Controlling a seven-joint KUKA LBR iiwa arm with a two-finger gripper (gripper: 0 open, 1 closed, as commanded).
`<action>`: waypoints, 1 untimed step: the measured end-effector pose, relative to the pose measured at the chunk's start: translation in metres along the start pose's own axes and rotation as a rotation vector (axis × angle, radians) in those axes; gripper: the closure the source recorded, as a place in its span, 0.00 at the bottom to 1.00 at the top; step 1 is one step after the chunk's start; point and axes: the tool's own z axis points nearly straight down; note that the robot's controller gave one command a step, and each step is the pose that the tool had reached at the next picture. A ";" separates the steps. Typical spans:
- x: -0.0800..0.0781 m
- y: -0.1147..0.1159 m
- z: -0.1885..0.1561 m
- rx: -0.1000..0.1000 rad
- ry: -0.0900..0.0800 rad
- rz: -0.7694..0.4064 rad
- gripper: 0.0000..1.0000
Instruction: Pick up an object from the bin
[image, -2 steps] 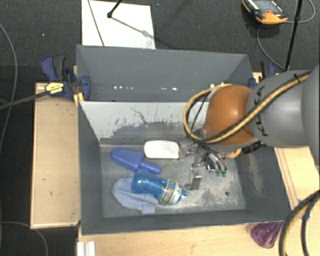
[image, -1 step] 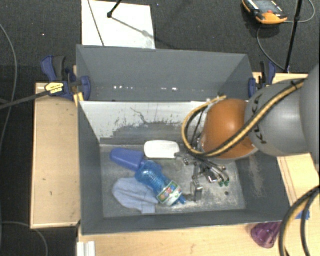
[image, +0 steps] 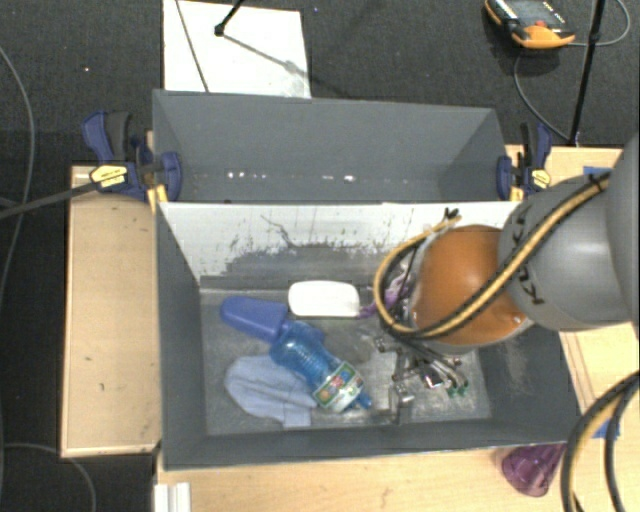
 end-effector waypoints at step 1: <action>-0.007 0.036 0.000 0.001 0.001 -0.113 0.00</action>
Offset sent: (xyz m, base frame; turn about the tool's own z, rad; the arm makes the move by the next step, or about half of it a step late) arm -0.0174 0.0488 -0.0020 -0.2515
